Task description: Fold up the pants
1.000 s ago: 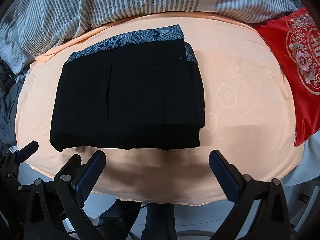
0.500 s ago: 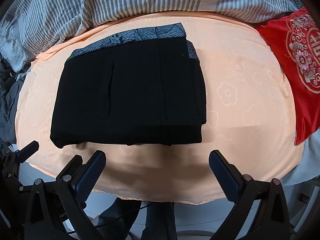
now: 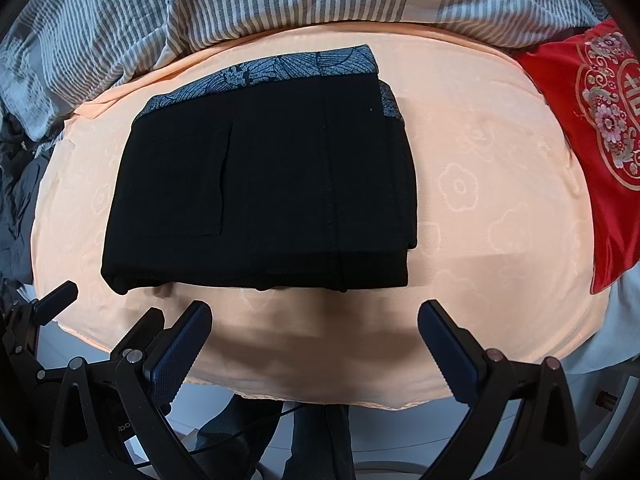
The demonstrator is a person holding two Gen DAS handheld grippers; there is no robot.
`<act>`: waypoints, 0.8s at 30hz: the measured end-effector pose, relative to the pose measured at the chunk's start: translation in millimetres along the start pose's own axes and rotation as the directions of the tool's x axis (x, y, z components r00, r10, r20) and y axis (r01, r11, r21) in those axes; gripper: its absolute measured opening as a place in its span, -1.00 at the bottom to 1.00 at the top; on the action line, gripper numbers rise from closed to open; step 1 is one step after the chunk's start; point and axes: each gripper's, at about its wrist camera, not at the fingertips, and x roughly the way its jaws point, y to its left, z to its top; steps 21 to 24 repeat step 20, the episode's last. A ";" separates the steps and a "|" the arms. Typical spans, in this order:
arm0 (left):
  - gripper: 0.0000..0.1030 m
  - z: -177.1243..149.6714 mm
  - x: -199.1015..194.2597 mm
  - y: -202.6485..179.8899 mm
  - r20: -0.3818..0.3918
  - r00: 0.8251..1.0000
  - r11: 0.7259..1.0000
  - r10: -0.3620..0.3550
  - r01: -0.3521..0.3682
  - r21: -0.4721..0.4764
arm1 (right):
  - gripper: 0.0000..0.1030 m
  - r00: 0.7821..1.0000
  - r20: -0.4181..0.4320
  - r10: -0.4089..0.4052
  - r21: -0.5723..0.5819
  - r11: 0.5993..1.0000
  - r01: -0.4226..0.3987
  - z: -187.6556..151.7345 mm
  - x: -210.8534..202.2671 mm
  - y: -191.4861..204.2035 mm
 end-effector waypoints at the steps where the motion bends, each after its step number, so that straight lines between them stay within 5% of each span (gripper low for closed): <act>1: 1.00 0.1 0.3 0.1 -0.001 1.000 1.000 0.000 0.000 -0.002 | 0.99 1.000 0.000 0.000 -0.001 1.000 0.000 0.3 0.0 0.1; 24: 1.00 2.3 -2.1 -0.8 0.025 1.000 1.000 -0.016 0.017 -0.010 | 0.99 1.000 -0.002 0.004 -0.001 1.000 -0.004 0.8 2.7 0.5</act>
